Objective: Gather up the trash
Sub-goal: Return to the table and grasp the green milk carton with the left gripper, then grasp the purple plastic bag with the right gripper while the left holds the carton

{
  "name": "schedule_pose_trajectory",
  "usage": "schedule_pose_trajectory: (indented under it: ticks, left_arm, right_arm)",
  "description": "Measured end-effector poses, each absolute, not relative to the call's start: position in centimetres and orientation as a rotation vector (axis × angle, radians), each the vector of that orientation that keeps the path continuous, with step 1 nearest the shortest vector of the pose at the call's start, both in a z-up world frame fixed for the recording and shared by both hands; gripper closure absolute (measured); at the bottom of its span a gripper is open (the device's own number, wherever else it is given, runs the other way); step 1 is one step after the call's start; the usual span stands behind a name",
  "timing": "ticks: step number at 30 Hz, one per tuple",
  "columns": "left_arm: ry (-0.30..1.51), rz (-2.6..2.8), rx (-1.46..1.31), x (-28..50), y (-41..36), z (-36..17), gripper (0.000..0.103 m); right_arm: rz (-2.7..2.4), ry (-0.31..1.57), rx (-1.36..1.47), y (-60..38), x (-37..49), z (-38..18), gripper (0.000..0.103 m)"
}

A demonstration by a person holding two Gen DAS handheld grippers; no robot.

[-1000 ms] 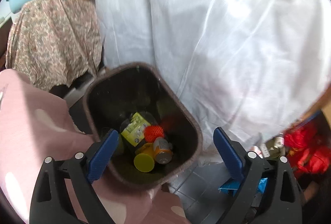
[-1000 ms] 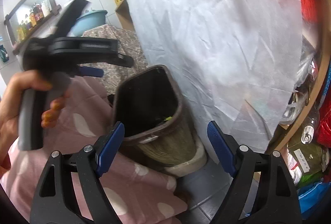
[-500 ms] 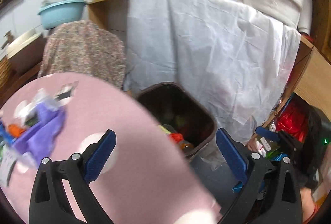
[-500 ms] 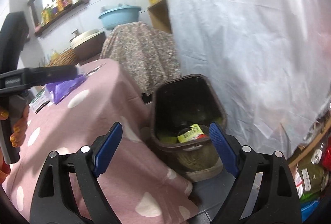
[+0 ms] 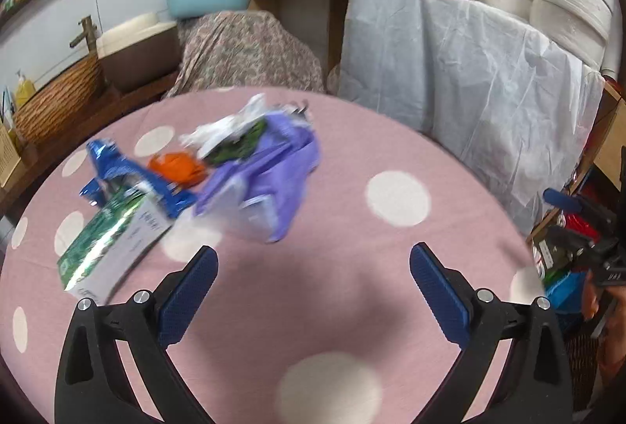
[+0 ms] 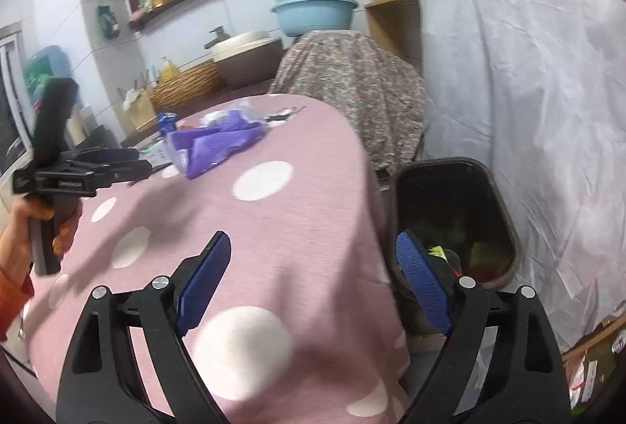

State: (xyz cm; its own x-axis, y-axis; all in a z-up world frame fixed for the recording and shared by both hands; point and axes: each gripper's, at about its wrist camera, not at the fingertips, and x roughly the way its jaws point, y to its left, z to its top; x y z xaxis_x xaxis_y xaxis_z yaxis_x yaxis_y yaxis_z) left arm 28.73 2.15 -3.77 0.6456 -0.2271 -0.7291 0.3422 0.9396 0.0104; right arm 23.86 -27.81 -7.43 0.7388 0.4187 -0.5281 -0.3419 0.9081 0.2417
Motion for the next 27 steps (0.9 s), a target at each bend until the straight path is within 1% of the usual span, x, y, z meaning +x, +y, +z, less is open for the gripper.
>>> schedule_pose_trajectory:
  ticks: [3, 8, 13, 15, 16, 17, 21, 23, 27]
  left_arm:
    - [0.821, -0.25, 0.205, 29.9, 5.8, -3.2, 0.005]
    - [0.848, -0.177, 0.278, 32.3, 10.2, -2.4, 0.005]
    - [0.938, -0.132, 0.375, 35.1, 12.9, -4.4, 0.006]
    - [0.962, -0.13, 0.403, 35.5, 13.6, -5.1, 0.007]
    - [0.977, -0.141, 0.415, 35.7, 13.7, -5.5, 0.009]
    - [0.994, -0.156, 0.43, 35.9, 13.7, -5.9, 0.014]
    - [1.026, -0.177, 0.459, 36.6, 13.1, -6.7, 0.023]
    - [1.029, -0.163, 0.464, 36.9, 13.0, -6.9, 0.03]
    - [1.029, -0.158, 0.454, 37.0, 12.6, -6.8, 0.038]
  right_arm:
    - [0.438, 0.613, 0.117, -26.6, 23.6, -7.2, 0.013]
    - [0.463, 0.619, 0.1, -25.0, 23.4, -6.7, 0.013]
    - [0.482, 0.62, 0.099, -24.3, 23.1, -6.5, 0.013]
    - [0.488, 0.628, 0.108, -24.2, 23.1, -6.6, 0.013]
    - [0.49, 0.632, 0.111, -24.2, 23.2, -6.6, 0.013]
    - [0.491, 0.637, 0.111, -24.1, 23.2, -6.6, 0.013]
    - [0.495, 0.643, 0.097, -23.6, 23.5, -6.5, 0.013]
    - [0.5, 0.648, 0.086, -23.1, 23.8, -6.5, 0.013]
    - [0.531, 0.657, 0.069, -21.8, 24.6, -6.3, 0.013]
